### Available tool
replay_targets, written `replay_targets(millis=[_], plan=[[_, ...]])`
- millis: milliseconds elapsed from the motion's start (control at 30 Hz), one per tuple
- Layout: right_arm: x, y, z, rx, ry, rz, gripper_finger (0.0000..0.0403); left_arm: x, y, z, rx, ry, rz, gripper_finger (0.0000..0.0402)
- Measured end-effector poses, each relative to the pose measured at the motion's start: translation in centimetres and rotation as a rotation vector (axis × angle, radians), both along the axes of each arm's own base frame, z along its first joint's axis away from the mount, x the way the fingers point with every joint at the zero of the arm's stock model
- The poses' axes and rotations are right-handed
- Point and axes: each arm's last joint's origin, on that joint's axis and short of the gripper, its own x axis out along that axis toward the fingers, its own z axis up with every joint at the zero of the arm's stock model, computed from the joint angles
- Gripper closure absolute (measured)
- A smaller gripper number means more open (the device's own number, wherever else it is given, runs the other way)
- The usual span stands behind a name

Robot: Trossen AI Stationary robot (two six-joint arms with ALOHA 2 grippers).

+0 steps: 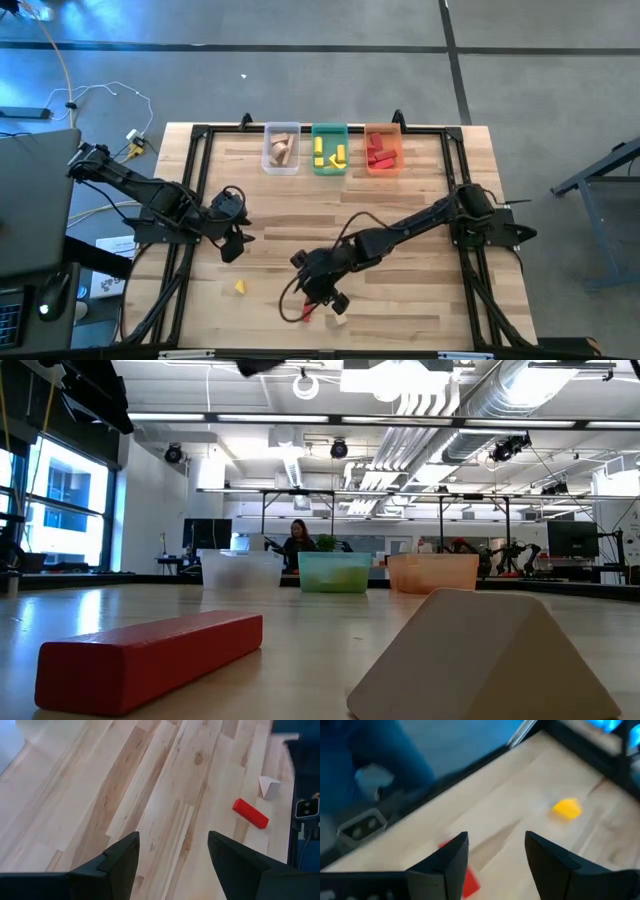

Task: Sort & place blocks by color
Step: Put the red block into the orange transparent bin

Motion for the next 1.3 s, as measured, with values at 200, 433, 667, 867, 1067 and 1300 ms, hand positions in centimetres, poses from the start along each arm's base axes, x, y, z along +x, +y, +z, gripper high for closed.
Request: replay_targets(millis=[200, 433, 667, 867, 1067, 1300], plan=[[1.1, 1.2, -2.1, -0.069, 0.096, 0.042, 0.0222, 0.0, 0.0, 0.0, -0.009, -0.001, 0.012, 0.0181], [1.5, 2.0, -3.8, -0.115, 0.111, 0.092, 0.0222, 0.0, 0.0, 0.0, -0.016, -0.002, 0.018, 0.0181], [1.7, 2.2, -5.9, -0.131, 0.155, 0.094, 0.0222, 0.0, 0.0, 0.0, -0.018, -0.001, 0.017, 0.0181], [2.0, 2.2, -7.7, -0.144, 0.192, 0.094, 0.0222, 0.0, 0.0, 0.0, -0.018, -0.001, 0.018, 0.0181], [2.2, 2.2, -9.7, -0.157, 0.232, 0.093, 0.0222, 0.0, 0.0, 0.0, -0.019, -0.001, 0.018, 0.0181], [2.3, 2.2, -11.1, -0.159, 0.272, 0.093, 0.0222, 0.0, 0.0, 0.0, -0.018, -0.001, 0.017, 0.0181]])
